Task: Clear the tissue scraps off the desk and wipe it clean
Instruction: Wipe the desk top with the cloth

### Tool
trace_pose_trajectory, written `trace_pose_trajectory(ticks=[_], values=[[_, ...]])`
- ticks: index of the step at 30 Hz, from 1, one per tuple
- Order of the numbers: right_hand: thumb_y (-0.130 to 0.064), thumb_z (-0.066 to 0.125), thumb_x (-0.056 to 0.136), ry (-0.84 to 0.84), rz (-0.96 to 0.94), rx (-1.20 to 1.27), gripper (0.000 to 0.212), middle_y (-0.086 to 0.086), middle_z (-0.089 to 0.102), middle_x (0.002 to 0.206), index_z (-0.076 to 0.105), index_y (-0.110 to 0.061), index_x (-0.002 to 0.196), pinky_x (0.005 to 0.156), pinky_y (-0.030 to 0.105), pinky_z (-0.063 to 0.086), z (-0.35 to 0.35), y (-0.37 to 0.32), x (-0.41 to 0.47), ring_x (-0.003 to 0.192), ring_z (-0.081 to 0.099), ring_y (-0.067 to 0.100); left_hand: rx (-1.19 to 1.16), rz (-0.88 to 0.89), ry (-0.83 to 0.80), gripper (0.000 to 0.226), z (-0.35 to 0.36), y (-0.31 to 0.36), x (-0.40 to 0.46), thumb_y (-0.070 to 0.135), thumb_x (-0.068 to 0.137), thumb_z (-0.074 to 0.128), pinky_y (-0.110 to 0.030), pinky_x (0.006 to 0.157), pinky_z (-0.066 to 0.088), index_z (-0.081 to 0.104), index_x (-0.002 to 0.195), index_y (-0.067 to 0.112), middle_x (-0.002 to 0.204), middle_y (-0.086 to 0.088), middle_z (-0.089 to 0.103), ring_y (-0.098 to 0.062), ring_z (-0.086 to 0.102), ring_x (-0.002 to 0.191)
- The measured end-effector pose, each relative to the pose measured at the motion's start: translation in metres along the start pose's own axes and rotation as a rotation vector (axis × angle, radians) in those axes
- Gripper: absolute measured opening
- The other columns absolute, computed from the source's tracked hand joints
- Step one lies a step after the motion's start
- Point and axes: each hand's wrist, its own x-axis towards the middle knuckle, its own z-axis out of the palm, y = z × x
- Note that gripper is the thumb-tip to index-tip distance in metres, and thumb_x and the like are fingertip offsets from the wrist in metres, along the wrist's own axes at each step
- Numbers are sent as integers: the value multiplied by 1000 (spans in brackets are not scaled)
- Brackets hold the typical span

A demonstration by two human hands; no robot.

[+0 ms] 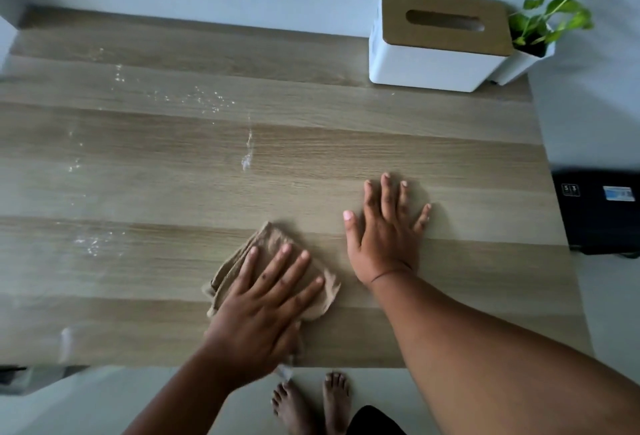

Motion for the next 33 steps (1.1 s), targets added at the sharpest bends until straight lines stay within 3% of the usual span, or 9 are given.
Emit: trace_pose_trajectory(ticks=[4, 8, 12, 17, 22, 24, 26, 28, 33], values=[[-64, 15, 100, 6, -1, 4, 74, 3, 5, 174, 23, -27, 163, 120, 71, -3, 0, 0, 0, 160, -2, 32, -6, -24, -3, 66, -4, -39, -47, 41, 98, 42, -66, 120, 22, 30, 162, 30, 171, 0, 22, -29, 20, 158], [-64, 15, 100, 9, -2, -6, 74, 4, 5, 174, 23, -26, 163, 120, 71, -2, 1, 0, 1, 159, -2, 33, -36, -441, 66, 64, -16, -75, -14, 44, 98, 36, -65, 123, 15, 35, 159, 27, 170, -7, 22, -33, 17, 158], [-62, 18, 99, 17, -4, 1, 74, 4, 4, 174, 23, -25, 163, 120, 72, -1, 1, 0, -1, 160, -2, 33, -99, -846, 47, 73, -22, -97, 74, 48, 93, 23, -65, 124, -2, 16, 164, 31, 173, -11, 4, -33, -5, 160], [-62, 20, 99, 22, 6, 6, 73, 3, 6, 174, 25, -24, 162, 120, 71, 0, 0, -2, -1, 160, -2, 32, -55, -639, 20, 71, -23, -89, 128, 47, 97, 22, -65, 124, -2, 14, 165, 30, 174, -8, 2, -30, -6, 160], [-62, 17, 98, 3, 3, -1, 75, 3, 3, 174, 24, -25, 163, 120, 71, -2, -1, -1, 0, 160, -5, 32, 43, -140, 48, 63, -15, -78, 53, 40, 99, 39, -63, 123, 17, 35, 160, 27, 171, -3, 23, -26, 15, 159], [-63, 16, 98, -4, 2, -10, 75, 3, 2, 174, 22, -26, 163, 120, 71, -2, -1, -1, 0, 159, -5, 32, 28, -55, 55, 62, -15, -96, 26, 39, 99, 42, -63, 123, 20, 35, 160, 25, 170, -2, 25, -25, 19, 158], [-63, 16, 98, 1, -1, -15, 75, 4, 2, 174, 21, -25, 163, 120, 72, -2, 0, -1, 0, 159, -5, 33, 23, -117, 70, 63, -19, -115, 20, 38, 98, 42, -65, 121, 22, 37, 159, 24, 169, -3, 29, -26, 22, 158], [-63, 18, 99, 15, -8, -9, 75, 5, 5, 174, 23, -25, 163, 120, 72, -1, 0, -1, 0, 159, -2, 34, 6, -319, 96, 64, -23, -130, 35, 40, 97, 39, -63, 123, 19, 37, 159, 23, 168, -5, 29, -26, 21, 158], [-62, 20, 100, 38, -10, -2, 74, 5, 7, 174, 24, -25, 163, 120, 72, -1, 3, -1, 0, 160, -1, 33, -105, -807, 68, 72, -35, -153, 128, 47, 92, 25, -61, 126, -2, 19, 163, 33, 173, -3, 8, -27, 0, 160]])
